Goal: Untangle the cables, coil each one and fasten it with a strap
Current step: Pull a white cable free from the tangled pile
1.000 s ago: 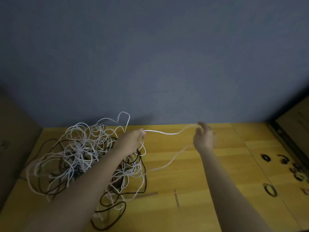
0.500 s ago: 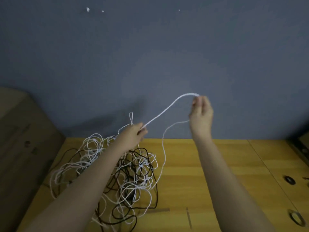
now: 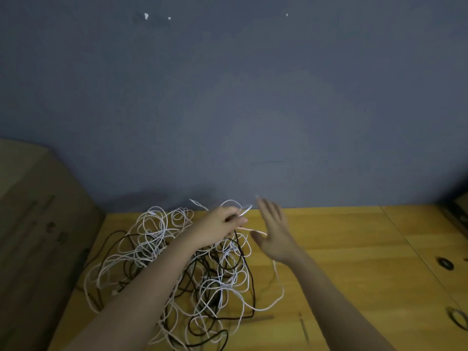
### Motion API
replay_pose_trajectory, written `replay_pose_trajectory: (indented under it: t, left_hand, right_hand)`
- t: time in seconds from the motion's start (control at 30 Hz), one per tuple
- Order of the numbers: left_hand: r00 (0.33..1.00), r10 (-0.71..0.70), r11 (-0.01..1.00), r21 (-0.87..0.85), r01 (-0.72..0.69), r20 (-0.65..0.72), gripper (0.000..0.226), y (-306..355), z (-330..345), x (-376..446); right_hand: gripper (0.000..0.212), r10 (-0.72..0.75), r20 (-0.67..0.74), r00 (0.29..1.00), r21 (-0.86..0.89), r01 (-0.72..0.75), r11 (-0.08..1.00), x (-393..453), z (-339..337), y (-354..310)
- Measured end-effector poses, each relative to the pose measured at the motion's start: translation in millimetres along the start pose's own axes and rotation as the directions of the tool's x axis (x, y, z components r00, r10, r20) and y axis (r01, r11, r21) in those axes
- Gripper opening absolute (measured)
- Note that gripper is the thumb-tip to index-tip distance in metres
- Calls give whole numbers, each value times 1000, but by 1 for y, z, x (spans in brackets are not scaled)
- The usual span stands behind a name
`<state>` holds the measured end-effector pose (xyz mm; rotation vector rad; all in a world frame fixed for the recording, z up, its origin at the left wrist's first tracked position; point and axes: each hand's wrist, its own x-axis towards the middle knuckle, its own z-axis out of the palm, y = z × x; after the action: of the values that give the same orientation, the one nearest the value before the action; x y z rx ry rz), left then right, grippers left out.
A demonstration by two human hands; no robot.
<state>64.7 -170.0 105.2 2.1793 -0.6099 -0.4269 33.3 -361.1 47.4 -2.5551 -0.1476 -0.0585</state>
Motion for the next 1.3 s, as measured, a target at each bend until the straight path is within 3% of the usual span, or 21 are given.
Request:
replay_pose_trajectory:
  t: [0.07, 0.17, 0.23, 0.3, 0.37, 0.47, 0.5, 0.6, 0.67, 0.77, 0.87, 0.97, 1.03, 1.1, 1.2, 1.3]
  left_hand:
    - [998, 51, 976, -214, -44, 29, 23, 16, -5, -3]
    - [992, 123, 850, -519, -96, 18, 19, 33, -17, -9]
    - [987, 159, 832, -540, -125, 18, 18, 41, -22, -12]
    - [984, 173, 844, -522, -123, 48, 18, 46, -24, -15]
    - [978, 183, 845, -524, -105, 99, 19, 49, -24, -19]
    - [969, 202, 791, -608, -76, 141, 13, 53, -22, -22]
    - [973, 191, 754, -654, -60, 130, 11, 53, -21, -22]
    - [998, 58, 654, -756, -18, 27, 13, 47, -14, -21]
    - [996, -52, 590, -807, -27, -71, 14, 40, -8, -20]
    - [953, -199, 446, -887, -118, -227, 11, 27, -2, -12]
    - [911, -249, 485, -857, -178, -330, 15, 16, 8, 0]
    - [936, -164, 679, -724, -122, -312, 32, 8, 27, 6]
    - [965, -74, 838, -540, -76, -251, 44, 4, 39, 7]
    - [989, -8, 922, -385, -51, -149, 48, 4, 48, 6]
    - [998, 7, 900, -436, 19, 57, 42, 17, 52, -3]
    - [981, 20, 873, -482, 76, 191, 32, 39, 53, -16]
  right_hand:
    - [56, -4, 60, 998, 102, -2, 995, -1, 14, -6]
    - [37, 118, 52, 992, 465, -128, 876, -8, 19, -23]
    - [60, 216, -101, 971, 633, -105, 767, -8, 12, -38]
    - [80, 275, -286, 918, 667, -15, 745, -2, 3, -44]
    - [77, 212, -298, 931, 605, 12, 796, 8, -9, -49]
    - [19, 27, -99, 995, 515, 28, 857, 15, -7, -46]
    - [15, 20, -43, 999, 516, 5, 856, 12, -1, -46]
    - [25, 91, 75, 993, 575, -118, 810, -9, 24, -38]
    - [32, 110, 116, 987, 524, -155, 837, -29, 40, -30]
    - [35, 35, 216, 976, 219, -83, 972, -64, 53, -10]
    - [34, -34, 281, 959, -12, 39, 999, -95, 54, 8]
    - [39, -285, 105, 953, -210, 301, 930, -107, 44, 11]
    - [36, -483, -38, 875, -357, 440, 824, -106, 27, 9]
    - [25, -609, -213, 764, -453, 476, 754, -99, 2, 5]
    - [21, -575, -454, 681, -463, 371, 805, -81, -45, 0]
    - [28, -281, -675, 682, -266, 130, 955, -57, -78, -11]
